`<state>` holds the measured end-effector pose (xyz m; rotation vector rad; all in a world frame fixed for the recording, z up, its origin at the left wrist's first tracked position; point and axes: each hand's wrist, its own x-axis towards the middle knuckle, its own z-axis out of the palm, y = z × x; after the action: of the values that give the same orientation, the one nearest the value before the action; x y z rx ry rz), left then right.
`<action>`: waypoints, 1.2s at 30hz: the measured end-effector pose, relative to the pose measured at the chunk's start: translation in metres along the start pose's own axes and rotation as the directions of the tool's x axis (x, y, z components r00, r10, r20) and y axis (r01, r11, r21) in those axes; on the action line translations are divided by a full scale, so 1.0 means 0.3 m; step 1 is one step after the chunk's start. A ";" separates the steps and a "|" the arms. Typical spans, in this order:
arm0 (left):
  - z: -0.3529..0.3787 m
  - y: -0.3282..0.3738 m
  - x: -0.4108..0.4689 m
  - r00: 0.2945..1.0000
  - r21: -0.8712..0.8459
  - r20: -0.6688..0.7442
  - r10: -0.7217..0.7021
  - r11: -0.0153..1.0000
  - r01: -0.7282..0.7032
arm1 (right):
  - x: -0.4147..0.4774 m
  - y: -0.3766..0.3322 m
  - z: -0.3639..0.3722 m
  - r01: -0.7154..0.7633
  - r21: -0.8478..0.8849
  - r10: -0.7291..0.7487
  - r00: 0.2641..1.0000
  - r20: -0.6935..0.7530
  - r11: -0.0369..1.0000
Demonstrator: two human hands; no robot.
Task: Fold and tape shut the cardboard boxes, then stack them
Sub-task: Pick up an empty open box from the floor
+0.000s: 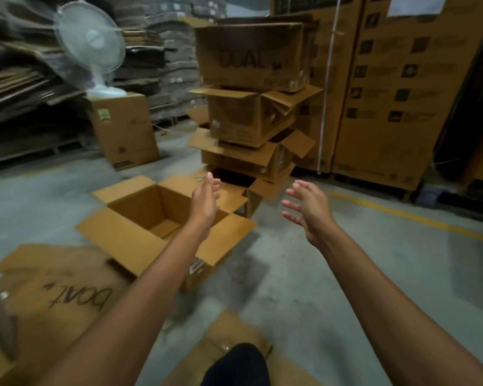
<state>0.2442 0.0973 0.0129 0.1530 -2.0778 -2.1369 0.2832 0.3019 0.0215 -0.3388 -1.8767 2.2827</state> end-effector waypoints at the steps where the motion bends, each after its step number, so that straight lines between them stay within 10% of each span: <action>1: -0.041 -0.017 0.007 1.000 0.007 -0.024 -0.013 1.000 0.013 | 0.000 0.020 0.027 -0.014 -0.004 0.014 1.000 0.016 1.000; 23: -0.579 -0.690 0.507 0.778 0.116 -0.422 -0.465 0.823 0.555 | 0.400 0.614 0.638 -0.069 -0.531 0.217 0.951 0.221 0.845; 32: -0.496 -0.871 0.710 0.613 0.196 -0.510 -0.603 0.613 0.765 | 0.561 0.887 0.765 0.612 -0.790 0.523 0.665 0.533 0.028; 36: -0.468 -0.954 0.732 0.578 0.259 -0.524 -0.626 0.530 0.808 | 0.579 0.960 0.738 0.678 -0.731 0.386 0.695 0.606 -0.073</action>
<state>0.0422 -0.0738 -0.2693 1.6545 -2.4799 -1.5757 0.0590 0.0839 -0.2322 0.8370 -3.3773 0.0550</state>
